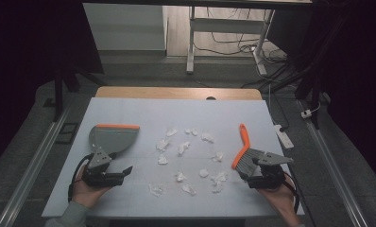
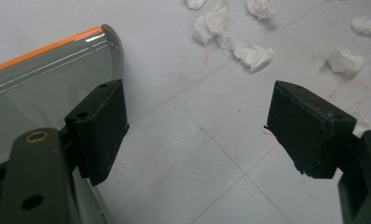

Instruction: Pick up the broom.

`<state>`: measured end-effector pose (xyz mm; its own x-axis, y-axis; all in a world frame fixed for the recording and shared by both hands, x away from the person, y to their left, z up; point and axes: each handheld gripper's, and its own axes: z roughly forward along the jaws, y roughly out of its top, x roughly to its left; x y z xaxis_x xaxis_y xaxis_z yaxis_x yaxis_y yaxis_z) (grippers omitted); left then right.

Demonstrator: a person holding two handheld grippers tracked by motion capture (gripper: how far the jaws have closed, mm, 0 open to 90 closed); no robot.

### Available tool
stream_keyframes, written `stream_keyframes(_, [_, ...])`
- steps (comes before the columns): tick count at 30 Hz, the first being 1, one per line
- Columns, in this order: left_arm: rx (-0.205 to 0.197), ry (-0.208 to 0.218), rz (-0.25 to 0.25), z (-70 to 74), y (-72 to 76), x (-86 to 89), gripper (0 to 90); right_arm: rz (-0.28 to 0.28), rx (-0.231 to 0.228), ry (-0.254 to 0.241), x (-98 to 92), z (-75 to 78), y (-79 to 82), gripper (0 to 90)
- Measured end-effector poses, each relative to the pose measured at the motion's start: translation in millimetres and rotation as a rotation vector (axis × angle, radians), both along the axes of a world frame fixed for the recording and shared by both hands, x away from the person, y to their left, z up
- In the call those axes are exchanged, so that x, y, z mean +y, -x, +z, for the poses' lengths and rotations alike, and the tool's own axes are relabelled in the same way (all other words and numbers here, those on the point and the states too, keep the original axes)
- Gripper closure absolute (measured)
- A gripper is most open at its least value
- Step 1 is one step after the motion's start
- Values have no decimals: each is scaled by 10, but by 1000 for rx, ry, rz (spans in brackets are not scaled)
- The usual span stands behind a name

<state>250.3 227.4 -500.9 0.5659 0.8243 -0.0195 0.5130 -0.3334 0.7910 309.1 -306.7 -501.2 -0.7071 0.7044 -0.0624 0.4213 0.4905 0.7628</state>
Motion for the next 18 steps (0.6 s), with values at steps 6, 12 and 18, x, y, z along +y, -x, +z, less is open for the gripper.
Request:
stream_keyframes(6, [1, 2, 0, -2, -3, 3, 209, 0, 3, 18, 5, -13, -2, 222])
stream_keyframes(12, [-4, 2, 1, 1, -3, 4, 212, 0, 6, 17, 10, -15, 1, 226])
stream_keyframes(18, [-5, 4, 0, 1, -9, 7, 213, 0, 11, 16, 15, -12, 3, 228])
